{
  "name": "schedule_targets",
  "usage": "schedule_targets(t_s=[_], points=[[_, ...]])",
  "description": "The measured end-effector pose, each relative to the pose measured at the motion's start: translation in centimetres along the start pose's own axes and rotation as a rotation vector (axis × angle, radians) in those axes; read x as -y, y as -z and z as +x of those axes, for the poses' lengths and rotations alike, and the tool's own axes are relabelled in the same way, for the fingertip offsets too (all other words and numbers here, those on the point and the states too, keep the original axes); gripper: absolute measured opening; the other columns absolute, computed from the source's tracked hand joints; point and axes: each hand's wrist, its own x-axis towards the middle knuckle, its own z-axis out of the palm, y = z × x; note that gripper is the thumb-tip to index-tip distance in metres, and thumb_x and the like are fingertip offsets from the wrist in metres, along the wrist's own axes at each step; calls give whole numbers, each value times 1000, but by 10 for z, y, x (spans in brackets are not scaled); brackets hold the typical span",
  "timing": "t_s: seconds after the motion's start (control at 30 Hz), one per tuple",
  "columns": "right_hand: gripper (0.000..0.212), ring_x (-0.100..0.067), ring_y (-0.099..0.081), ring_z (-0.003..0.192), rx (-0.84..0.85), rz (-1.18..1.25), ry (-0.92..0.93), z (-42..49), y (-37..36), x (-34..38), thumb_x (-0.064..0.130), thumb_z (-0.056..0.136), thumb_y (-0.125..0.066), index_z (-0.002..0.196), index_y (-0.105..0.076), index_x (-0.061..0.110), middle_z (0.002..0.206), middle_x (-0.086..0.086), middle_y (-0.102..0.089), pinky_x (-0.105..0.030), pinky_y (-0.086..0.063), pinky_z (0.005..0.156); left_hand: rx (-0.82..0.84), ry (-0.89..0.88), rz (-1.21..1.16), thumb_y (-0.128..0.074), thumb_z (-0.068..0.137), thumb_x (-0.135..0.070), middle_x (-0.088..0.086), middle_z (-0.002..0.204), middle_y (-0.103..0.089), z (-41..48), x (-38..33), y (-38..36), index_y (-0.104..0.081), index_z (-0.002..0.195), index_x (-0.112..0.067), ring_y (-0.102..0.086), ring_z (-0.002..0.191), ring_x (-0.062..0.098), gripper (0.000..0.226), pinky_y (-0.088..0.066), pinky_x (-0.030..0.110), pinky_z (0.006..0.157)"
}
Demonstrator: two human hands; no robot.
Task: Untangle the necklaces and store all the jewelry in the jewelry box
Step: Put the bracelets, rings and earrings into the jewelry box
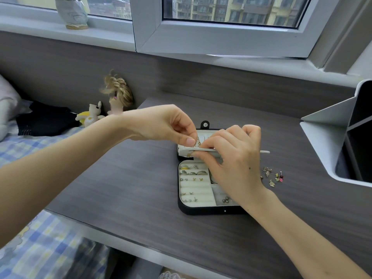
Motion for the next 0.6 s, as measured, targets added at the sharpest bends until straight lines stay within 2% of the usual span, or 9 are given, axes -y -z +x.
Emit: schedule_targets(t_s=[0.13, 0.2, 0.27, 0.4, 0.47, 0.53, 0.6], points=[[40, -22, -52, 61, 5, 10, -1, 2, 2, 0, 43, 89, -58, 63, -64, 13, 63, 7, -61, -34, -25, 74, 7, 3, 30, -64, 83, -14, -11, 75, -68, 1, -1, 1, -69, 82, -17, -60, 72, 3, 6, -47, 14, 75], [41, -22, -52, 62, 10, 12, -6, 3, 2, 0, 45, 89, -57, 63, -64, 14, 62, 8, -61, -34, -25, 75, -3, 4, 29, -65, 81, -18, -11, 75, -69, 1, -1, 0, -69, 82, -17, -60, 72, 2, 4, -47, 14, 74], [38, -21, -52, 62, 18, 5, -8, 4, 1, -1, 43, 88, -61, 63, -64, 14, 63, 8, -62, -34, -26, 76, -16, 5, 28, -64, 79, -23, -10, 76, -69, 1, 0, -1, -69, 82, -18, -61, 72, 3, 8, -49, 15, 75], [31, -20, -52, 64, 32, -2, -2, 6, -1, -4, 39, 84, -68, 64, -65, 15, 64, 8, -62, -35, -26, 76, -20, 14, 47, -63, 85, -14, -9, 77, -70, -1, 2, 0, -69, 83, -18, -63, 74, 6, 7, -52, 19, 77], [30, -20, -52, 64, 33, -4, -1, 6, -1, -4, 38, 83, -69, 64, -65, 15, 64, 8, -62, -35, -25, 76, -14, 23, 38, -63, 83, -20, -7, 80, -71, -1, 2, -1, -70, 85, -18, -64, 76, 7, 7, -53, 20, 80], [29, -21, -53, 64, 26, -6, -26, 7, -2, -4, 37, 81, -71, 65, -65, 14, 64, 7, -62, -35, -26, 76, -57, 31, 0, -62, 80, -28, -2, 84, -72, -1, 3, -2, -71, 87, -16, -65, 79, 8, 16, -52, 21, 83], [27, -20, -53, 65, 29, -14, -66, 9, -3, -6, 37, 80, -73, 66, -65, 15, 66, 7, -63, -35, -26, 76, -143, 22, -41, -57, 85, -30, 2, 91, -73, -4, 5, -6, -71, 92, -15, -65, 84, 15, 21, -52, 25, 86]])
